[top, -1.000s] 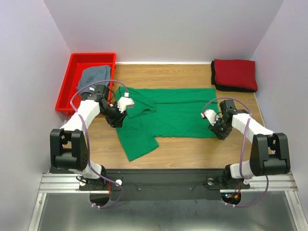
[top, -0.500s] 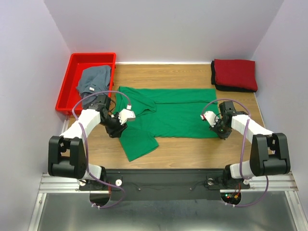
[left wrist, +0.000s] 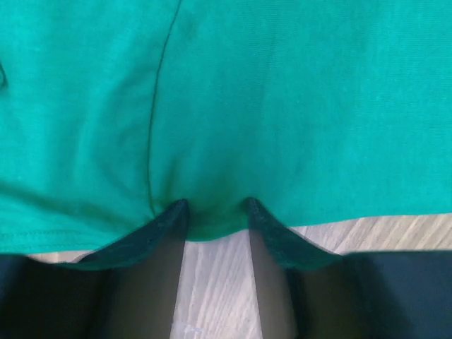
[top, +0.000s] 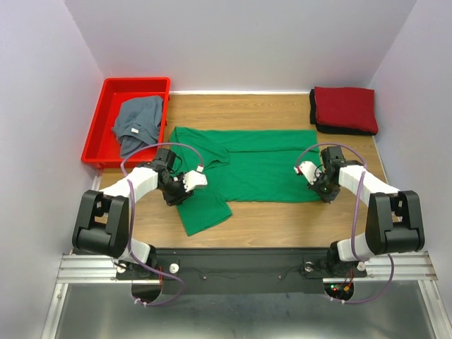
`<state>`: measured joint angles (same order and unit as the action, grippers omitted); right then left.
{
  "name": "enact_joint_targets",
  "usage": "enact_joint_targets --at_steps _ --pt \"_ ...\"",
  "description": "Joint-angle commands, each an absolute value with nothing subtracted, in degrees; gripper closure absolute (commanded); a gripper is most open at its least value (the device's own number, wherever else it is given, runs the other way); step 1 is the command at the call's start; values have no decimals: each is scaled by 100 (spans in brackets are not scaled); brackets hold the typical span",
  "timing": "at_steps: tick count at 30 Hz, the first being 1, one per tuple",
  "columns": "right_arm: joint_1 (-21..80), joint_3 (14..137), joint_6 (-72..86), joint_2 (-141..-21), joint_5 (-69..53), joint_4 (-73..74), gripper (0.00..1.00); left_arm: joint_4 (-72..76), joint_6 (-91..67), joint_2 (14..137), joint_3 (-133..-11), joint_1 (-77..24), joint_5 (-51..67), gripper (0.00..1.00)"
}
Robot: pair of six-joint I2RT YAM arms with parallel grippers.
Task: Fold and stack the t-shirts
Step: Fold the tshirt
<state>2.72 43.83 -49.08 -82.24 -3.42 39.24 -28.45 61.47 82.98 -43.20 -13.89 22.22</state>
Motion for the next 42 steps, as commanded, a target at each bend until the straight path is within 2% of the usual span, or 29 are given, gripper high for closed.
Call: enact_joint_targets --at_steps 1,2,3,5,6,8,14,19,24,42 --pt "316 4518 -4852 -8209 -211 3990 99 -2724 6371 8438 -3973 -1424 1837 59" --pt "308 4509 -4852 -8183 -202 4008 99 -2873 6424 8359 -3964 -1424 1846 64" --pt "316 4500 -4860 -8139 -202 4034 99 -2978 6460 8297 -3955 -1424 1854 74" --pt "308 4465 -4860 -7981 -202 4139 100 -3276 6530 8070 -4025 -1433 1960 85" --pt "308 4456 -4860 -7920 -211 4209 99 -3383 6539 7999 -4121 -1433 1995 94" --pt "308 4456 -4878 -7674 -228 4429 99 -3716 6495 7771 -4245 -1433 2126 100" --pt "299 4570 -4930 -7120 -255 5079 99 -4491 6583 7269 -4517 -1424 2294 100" --pt "255 4886 -5018 -7119 -281 5326 100 -4930 6714 7154 -4885 -1249 2408 100" --pt "44 5422 -5211 -7514 -378 5405 99 -5466 6925 7760 -5685 -739 2733 100" --pt "-97 7725 -5563 -9947 -650 5414 99 -5696 6583 10080 -8577 -492 3015 100"
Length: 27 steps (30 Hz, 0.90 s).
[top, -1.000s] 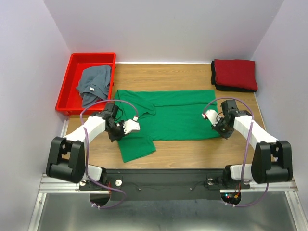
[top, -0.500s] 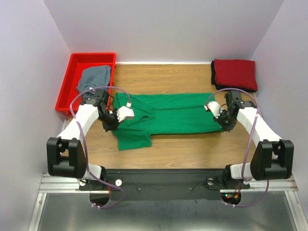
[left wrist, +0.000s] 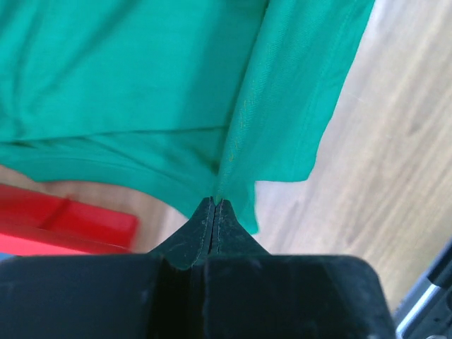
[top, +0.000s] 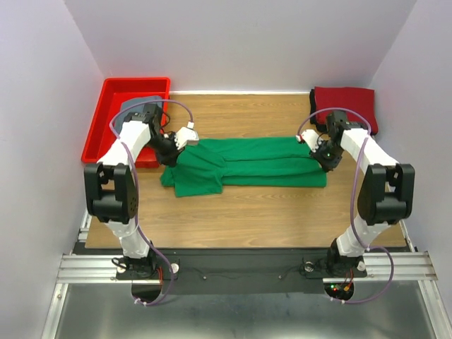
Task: Fold and stack the t-shirts
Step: Fold the tshirt
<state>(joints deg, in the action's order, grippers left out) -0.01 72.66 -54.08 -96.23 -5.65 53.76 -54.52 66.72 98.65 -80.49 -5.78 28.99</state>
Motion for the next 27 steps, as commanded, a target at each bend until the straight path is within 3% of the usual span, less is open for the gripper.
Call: enact_joint_targets --at_steps 1,8,10,11,12,13,14,16,22,27 --pt "-97 7926 -5590 -10062 -668 5414 99 -5652 6548 10177 -8656 -492 2971 100" --pt "-97 8639 -5634 -11021 -650 5388 99 -5406 6381 11038 -9114 -448 2839 100" --pt "-97 8736 -5581 -11205 -650 5344 93 -5309 6241 11135 -9149 -448 2830 96" --pt "-97 8815 -5477 -11363 -676 5335 89 -5195 6214 11179 -9158 -448 2804 92" --pt "-97 8946 -5415 -11443 -677 5335 71 -5116 6075 11188 -9158 -440 2778 80" --pt "-97 9017 -5327 -11522 -616 5335 62 -5037 6021 11197 -9176 -448 2716 76" --pt "-97 9044 -5317 -11531 -563 5335 54 -5054 6012 11180 -9202 -431 2725 65" --pt "-97 9009 -5300 -11461 -466 5318 48 -5028 5951 11101 -9194 -370 2742 58" --pt "-132 8676 -4791 -10829 -501 5440 47 -5054 5898 10477 -8685 -334 2804 56" --pt "-132 8069 -4352 -10556 -615 5528 52 -4712 5784 10002 -7832 -325 2602 56"
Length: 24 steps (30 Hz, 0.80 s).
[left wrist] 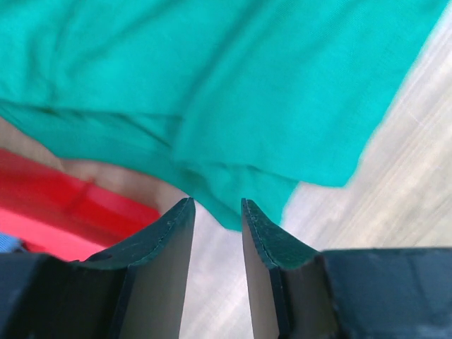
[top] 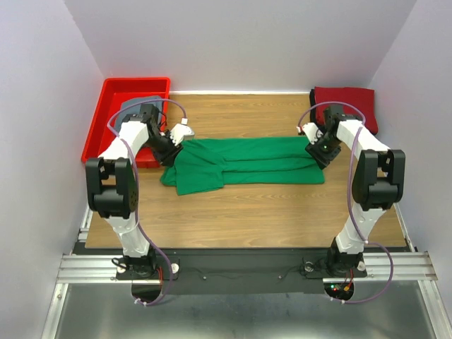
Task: Fold and stack the t-shirts
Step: Fold the tshirt
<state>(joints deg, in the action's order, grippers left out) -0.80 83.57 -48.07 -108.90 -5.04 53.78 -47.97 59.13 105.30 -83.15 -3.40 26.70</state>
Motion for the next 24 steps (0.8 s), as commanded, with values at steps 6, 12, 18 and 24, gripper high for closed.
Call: enact_joint_targets --at_steps 6,12,18,24 --pt "-141 7972 -3569 -10872 -755 5449 52 -4263 5519 9940 -7199 -334 2356 53" --pt "-167 7674 -3226 -11171 -545 5160 55 -3938 5353 10028 -6909 -334 2206 53" --pt "-298 7339 -3322 -11250 -300 5027 91 -3876 5352 10099 -6566 -404 2171 84" --pt "-439 7006 -3612 -10925 -71 5027 100 -4147 5502 9634 -6013 -483 2408 100"
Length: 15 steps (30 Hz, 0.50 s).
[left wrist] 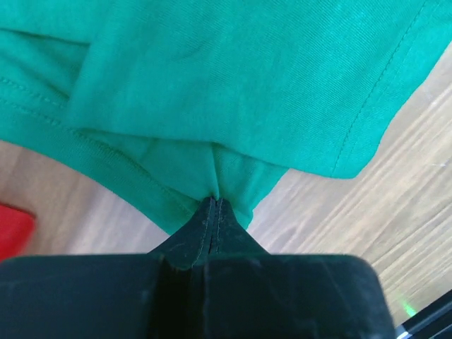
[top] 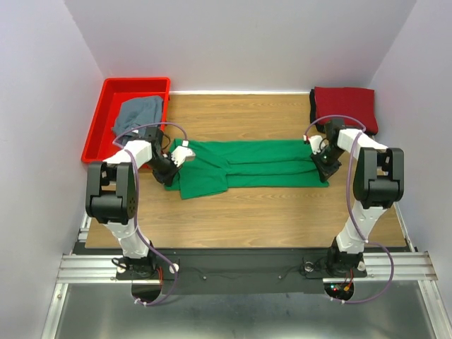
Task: Fold and stack the t-shirts
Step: Fold the tshirt
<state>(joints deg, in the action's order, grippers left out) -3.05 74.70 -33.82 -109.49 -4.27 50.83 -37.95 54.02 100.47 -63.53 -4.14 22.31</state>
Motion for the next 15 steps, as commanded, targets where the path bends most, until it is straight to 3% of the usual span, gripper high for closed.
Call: enact_joint_targets --at_steps 1,4,5,6,7,8,10,15 --pt "-439 6935 -3673 -10838 -44 5027 100 -4201 5511 9546 -5960 -492 2452 100" --pt "-457 6707 -3893 -10609 140 5036 99 -4420 5502 9221 -5880 -501 2688 100" --pt "-457 6689 -3902 -10530 167 5027 98 -4508 5485 9072 -5897 -510 2707 96" --pt "-457 6671 -3911 -10495 176 5027 94 -4526 5458 8966 -5924 -510 2716 84" --pt "-466 6706 -3911 -10459 184 5027 78 -4544 5458 8869 -6002 -510 2733 62" --pt "-466 6741 -3876 -10424 193 5036 70 -4561 5449 8755 -6055 -501 2794 58" --pt "-466 6959 -3824 -10284 158 5106 55 -4702 5484 8465 -6195 -518 2865 54" --pt "-457 7707 -3736 -9792 -972 5624 53 -5509 6132 8113 -6100 -633 3015 57"
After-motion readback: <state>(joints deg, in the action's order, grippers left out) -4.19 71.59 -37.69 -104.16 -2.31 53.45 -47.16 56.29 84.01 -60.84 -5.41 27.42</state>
